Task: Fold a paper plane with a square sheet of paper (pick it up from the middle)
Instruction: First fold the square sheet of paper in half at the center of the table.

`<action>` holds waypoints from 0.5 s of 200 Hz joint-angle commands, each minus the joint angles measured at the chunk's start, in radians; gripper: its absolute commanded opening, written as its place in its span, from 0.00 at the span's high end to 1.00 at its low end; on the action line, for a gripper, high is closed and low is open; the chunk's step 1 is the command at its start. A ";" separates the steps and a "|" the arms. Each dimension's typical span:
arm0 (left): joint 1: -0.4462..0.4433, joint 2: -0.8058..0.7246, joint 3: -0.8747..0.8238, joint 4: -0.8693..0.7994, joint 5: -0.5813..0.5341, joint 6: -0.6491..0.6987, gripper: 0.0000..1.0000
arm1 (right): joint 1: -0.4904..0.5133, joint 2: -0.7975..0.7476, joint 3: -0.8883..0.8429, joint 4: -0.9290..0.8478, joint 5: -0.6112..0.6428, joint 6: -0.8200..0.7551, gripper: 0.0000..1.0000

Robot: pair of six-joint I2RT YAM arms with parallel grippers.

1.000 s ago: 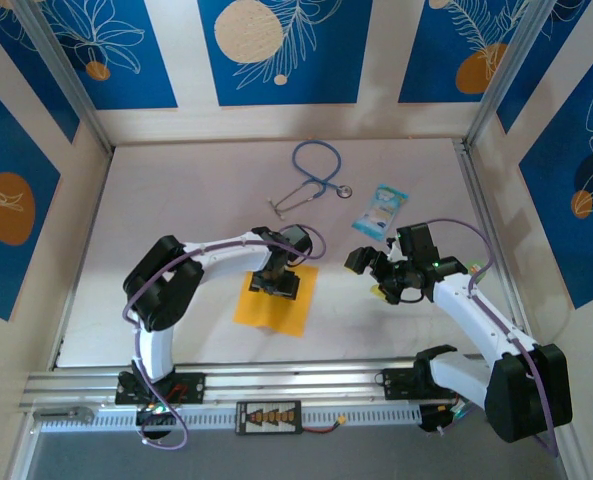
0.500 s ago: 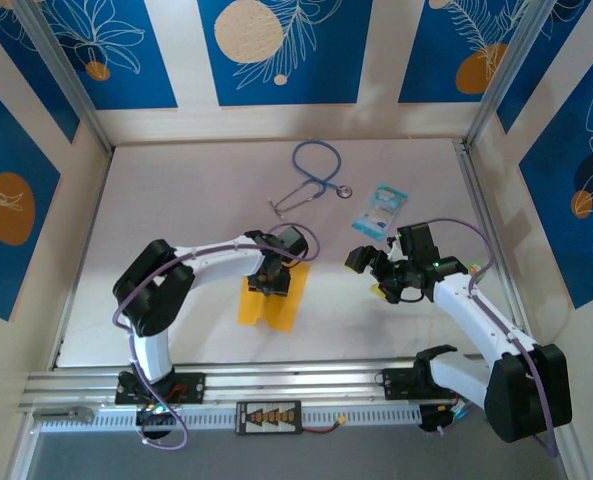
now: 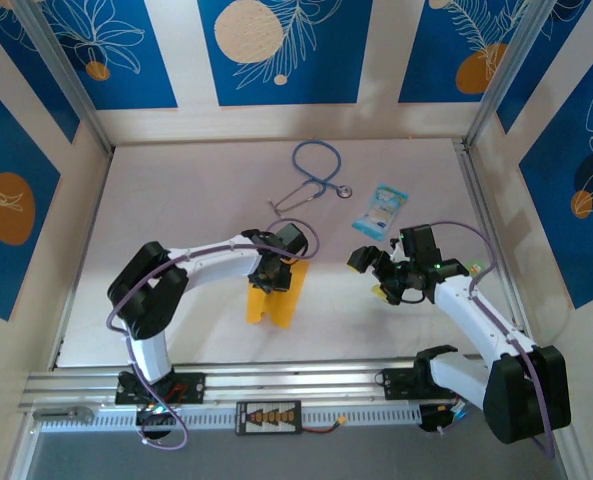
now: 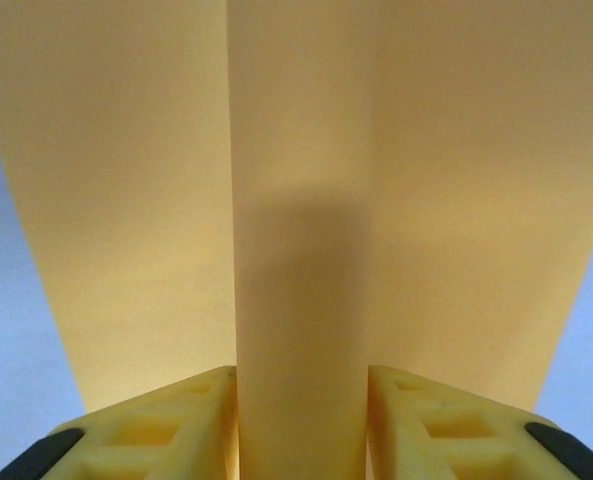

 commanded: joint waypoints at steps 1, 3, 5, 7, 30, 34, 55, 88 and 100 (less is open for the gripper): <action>-0.002 -0.042 -0.007 0.034 0.022 -0.012 0.64 | -0.006 -0.030 0.006 -0.020 -0.016 0.007 0.01; -0.002 -0.045 -0.009 0.040 0.025 -0.012 0.64 | -0.007 -0.031 0.006 -0.020 -0.017 0.007 0.01; -0.002 -0.047 -0.010 0.045 0.031 -0.013 0.64 | -0.007 -0.032 0.006 -0.020 -0.016 0.007 0.01; -0.001 -0.049 -0.011 0.050 0.037 -0.013 0.64 | -0.007 -0.033 0.006 -0.019 -0.016 0.007 0.01; 0.020 -0.070 -0.031 0.109 0.097 -0.045 0.64 | -0.007 -0.055 0.000 -0.005 -0.015 0.008 0.01; 0.021 -0.074 -0.035 0.117 0.104 -0.048 0.64 | -0.007 -0.060 -0.003 -0.002 -0.015 0.010 0.01; 0.035 -0.084 -0.042 0.147 0.145 -0.064 0.65 | -0.013 -0.088 -0.006 0.011 -0.016 0.018 0.01; 0.046 -0.095 -0.029 0.182 0.215 -0.078 0.65 | -0.016 -0.107 0.010 -0.001 -0.027 0.002 0.01; 0.050 -0.105 -0.029 0.206 0.244 -0.087 0.65 | -0.015 -0.112 0.015 -0.008 -0.026 -0.002 0.01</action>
